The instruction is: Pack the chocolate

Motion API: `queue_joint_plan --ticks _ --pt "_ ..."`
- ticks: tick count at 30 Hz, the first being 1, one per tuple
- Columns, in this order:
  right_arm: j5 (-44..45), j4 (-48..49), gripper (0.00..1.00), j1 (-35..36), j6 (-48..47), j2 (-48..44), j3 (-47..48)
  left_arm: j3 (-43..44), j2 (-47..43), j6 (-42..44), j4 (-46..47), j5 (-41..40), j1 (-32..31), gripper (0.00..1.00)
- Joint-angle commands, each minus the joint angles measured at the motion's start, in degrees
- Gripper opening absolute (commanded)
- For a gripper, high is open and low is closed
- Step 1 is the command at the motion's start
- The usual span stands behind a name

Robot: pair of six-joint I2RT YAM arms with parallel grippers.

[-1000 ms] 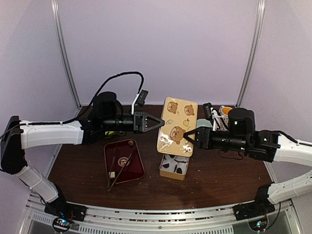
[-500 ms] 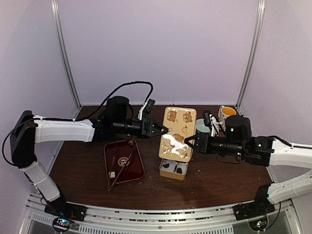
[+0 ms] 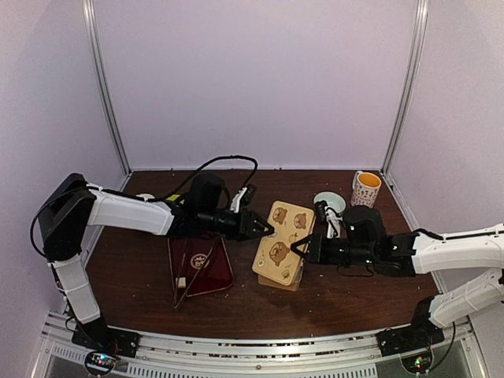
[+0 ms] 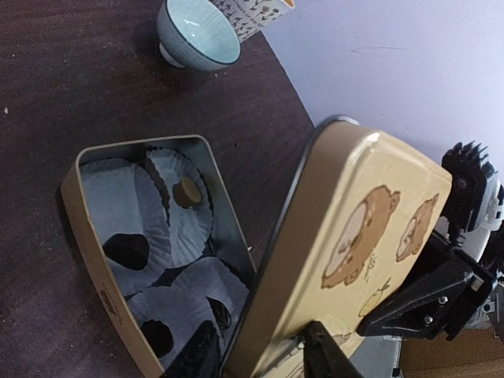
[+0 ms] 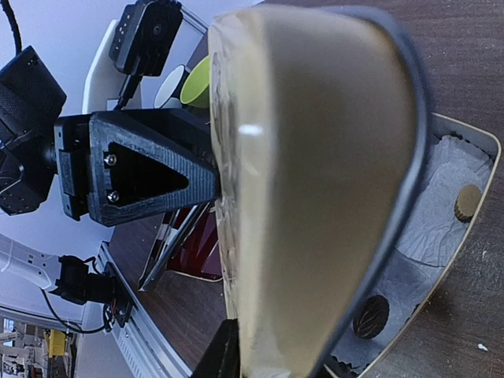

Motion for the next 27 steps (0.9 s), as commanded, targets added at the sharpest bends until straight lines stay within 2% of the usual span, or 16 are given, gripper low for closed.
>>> queue_joint_plan --ticks 1,9,19,27 --pt "-0.38 3.99 0.16 -0.51 0.59 2.6 -0.46 3.11 1.86 0.36 -0.55 -0.54 -0.3 0.34" --pt "-0.41 2.25 0.17 -1.92 -1.27 4.75 -0.36 2.2 2.57 1.06 -1.81 -1.68 -0.3 0.33" --pt "0.29 1.24 0.17 -4.07 -4.28 9.84 1.85 5.38 4.97 1.07 -2.79 -4.46 -0.3 0.29" --pt "-1.91 1.59 0.23 -7.59 -5.96 11.19 1.53 6.27 5.92 -0.13 -2.58 -4.07 -0.3 0.28"
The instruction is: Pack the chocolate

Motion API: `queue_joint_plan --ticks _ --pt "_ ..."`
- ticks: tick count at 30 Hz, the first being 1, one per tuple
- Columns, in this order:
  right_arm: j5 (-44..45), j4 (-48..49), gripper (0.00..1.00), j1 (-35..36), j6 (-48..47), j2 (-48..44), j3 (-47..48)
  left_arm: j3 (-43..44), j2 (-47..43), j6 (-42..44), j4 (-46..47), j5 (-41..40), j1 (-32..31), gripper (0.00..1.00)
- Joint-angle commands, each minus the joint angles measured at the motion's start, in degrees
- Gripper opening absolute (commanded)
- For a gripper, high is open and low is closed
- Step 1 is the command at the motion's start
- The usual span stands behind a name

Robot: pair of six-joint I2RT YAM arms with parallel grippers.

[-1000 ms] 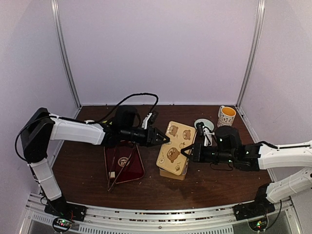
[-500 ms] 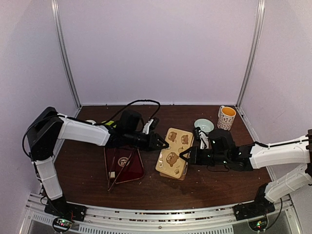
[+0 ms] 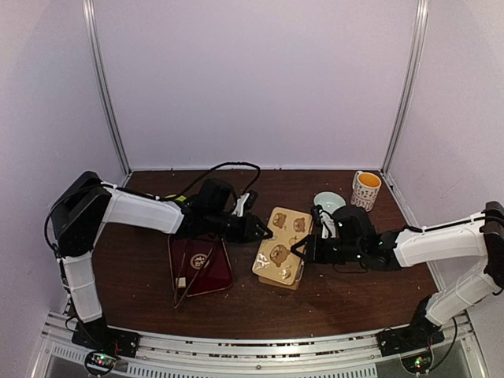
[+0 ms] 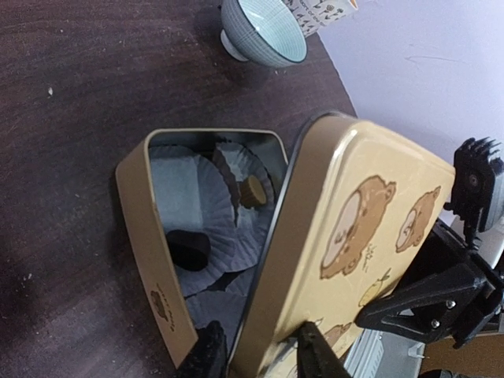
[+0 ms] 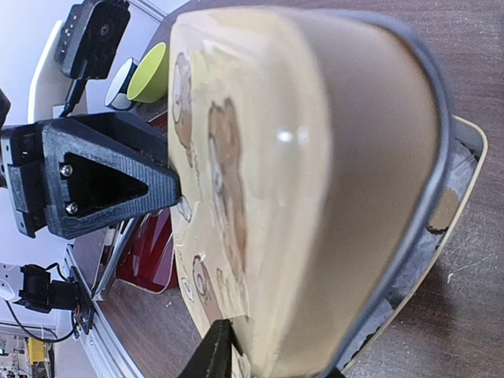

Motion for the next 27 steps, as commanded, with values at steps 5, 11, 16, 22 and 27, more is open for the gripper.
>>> queue_joint_plan --ticks 5,11,16,22,27 --pt "0.42 -1.63 0.27 -2.5 -3.65 1.82 0.97 3.3 1.21 -1.82 2.95 2.13 -0.59 0.28" --pt "-0.25 -3.41 0.27 -3.21 -5.09 1.1 1.82 4.47 1.87 -2.37 2.84 3.21 -0.59 0.28" --pt "0.4 -5.83 0.3 -4.12 -6.34 0.37 2.31 4.22 1.87 -3.54 3.67 3.44 -0.8 0.28" --pt "0.42 -6.22 0.34 -5.51 -6.65 0.63 2.09 4.0 2.31 -4.34 3.72 1.84 -1.01 0.27" --pt "3.05 -9.74 0.39 -5.52 -8.44 0.92 3.71 4.24 2.75 -4.27 3.42 0.64 -1.01 0.27"
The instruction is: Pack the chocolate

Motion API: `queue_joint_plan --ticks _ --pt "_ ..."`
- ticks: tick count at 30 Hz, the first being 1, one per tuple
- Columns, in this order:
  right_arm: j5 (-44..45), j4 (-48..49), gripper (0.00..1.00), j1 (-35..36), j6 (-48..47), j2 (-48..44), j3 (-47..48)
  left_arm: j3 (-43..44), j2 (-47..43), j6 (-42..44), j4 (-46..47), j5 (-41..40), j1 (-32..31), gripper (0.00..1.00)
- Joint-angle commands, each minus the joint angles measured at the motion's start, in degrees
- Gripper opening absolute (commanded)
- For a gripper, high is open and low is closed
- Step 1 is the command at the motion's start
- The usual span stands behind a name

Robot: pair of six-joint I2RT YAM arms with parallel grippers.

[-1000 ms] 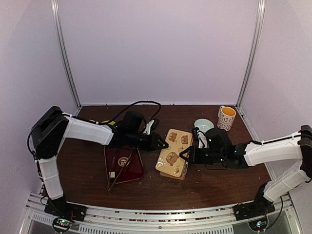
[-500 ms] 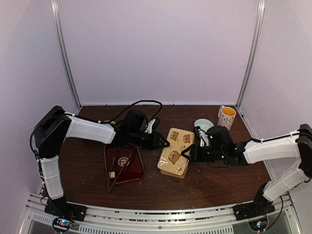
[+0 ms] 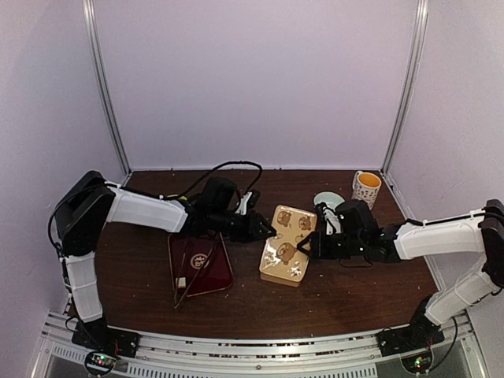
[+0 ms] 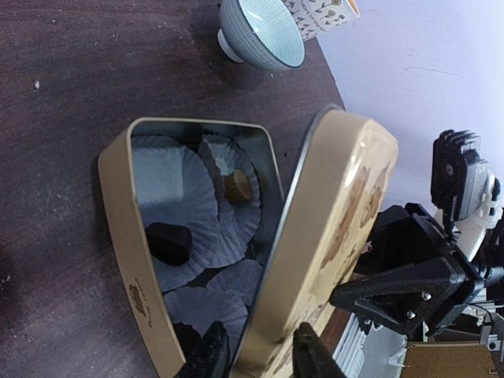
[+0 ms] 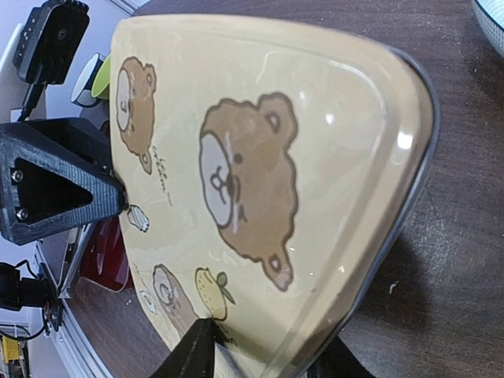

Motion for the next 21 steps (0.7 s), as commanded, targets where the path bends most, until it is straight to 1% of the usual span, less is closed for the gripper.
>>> queue_joint_plan --ticks 1,3,12,15,21 --pt "4.98 -4.47 0.4 -0.58 -2.64 0.41 2.09 2.16 1.33 -0.06 2.74 -0.4 -0.54 0.27" --pt "5.51 -5.41 0.43 -0.58 -3.04 0.92 2.54 2.98 1.73 0.68 1.31 -1.21 -0.53 0.27" --pt "9.29 -10.55 0.44 -0.58 -4.91 3.97 5.86 6.25 3.84 2.41 -3.31 -5.0 -0.41 0.27" --pt "9.08 -10.38 0.44 -0.58 -5.28 4.63 6.38 7.8 4.23 3.48 -6.57 -6.86 -0.35 0.27" --pt "8.23 -10.19 0.44 -0.58 -5.24 5.53 7.09 8.62 3.1 5.16 -9.83 -8.73 -0.24 0.27"
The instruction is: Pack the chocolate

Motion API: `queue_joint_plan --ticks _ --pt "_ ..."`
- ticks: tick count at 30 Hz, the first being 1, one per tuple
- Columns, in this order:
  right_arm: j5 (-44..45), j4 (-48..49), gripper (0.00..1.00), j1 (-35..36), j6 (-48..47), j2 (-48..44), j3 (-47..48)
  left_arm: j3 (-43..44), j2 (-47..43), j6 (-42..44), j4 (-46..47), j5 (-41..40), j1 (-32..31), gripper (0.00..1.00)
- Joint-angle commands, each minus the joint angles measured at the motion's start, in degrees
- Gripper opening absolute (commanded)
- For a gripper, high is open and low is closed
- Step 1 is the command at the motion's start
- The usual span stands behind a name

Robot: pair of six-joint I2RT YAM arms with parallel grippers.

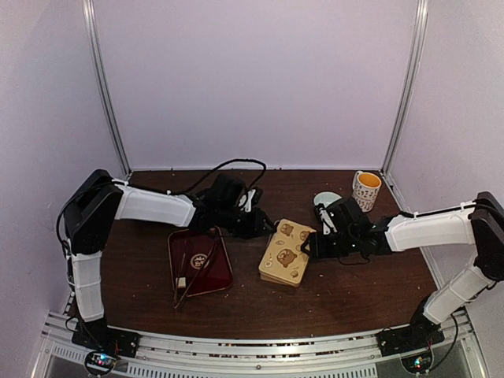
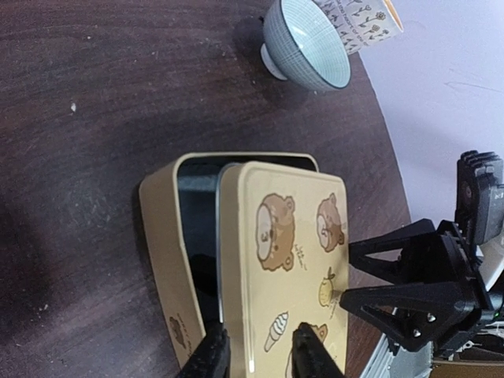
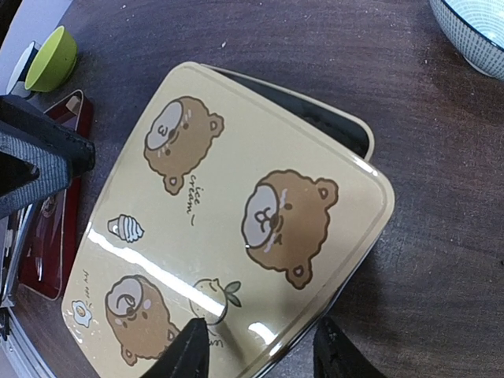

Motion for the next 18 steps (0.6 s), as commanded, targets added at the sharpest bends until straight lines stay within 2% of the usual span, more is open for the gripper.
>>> queue_joint_plan --ticks 1,5,9,11,15,18 --pt "0.93 -0.52 0.46 -0.25 -0.72 0.83 1.64 2.0 -1.09 3.45 -3.81 -3.47 -0.02 0.28" --pt "1.25 -1.12 0.51 -0.3 -1.07 1.16 2.57 2.36 -1.81 5.88 -7.0 -5.31 -0.02 0.37" --pt "1.61 -2.48 0.53 -0.79 -1.24 2.53 3.94 2.76 -0.89 6.84 -8.3 -3.75 -0.03 0.55" --pt "0.96 -1.98 0.52 -1.15 -0.98 3.12 4.07 2.57 -0.69 7.01 -7.91 -3.02 -0.02 0.6" --pt "-1.32 -0.48 0.52 -2.05 -0.06 4.35 4.34 3.51 0.5 7.15 -8.11 -1.8 0.02 0.63" --pt "-2.19 -0.08 0.52 -2.51 0.28 5.52 5.3 5.1 2.38 7.11 -9.03 -0.45 0.15 0.58"
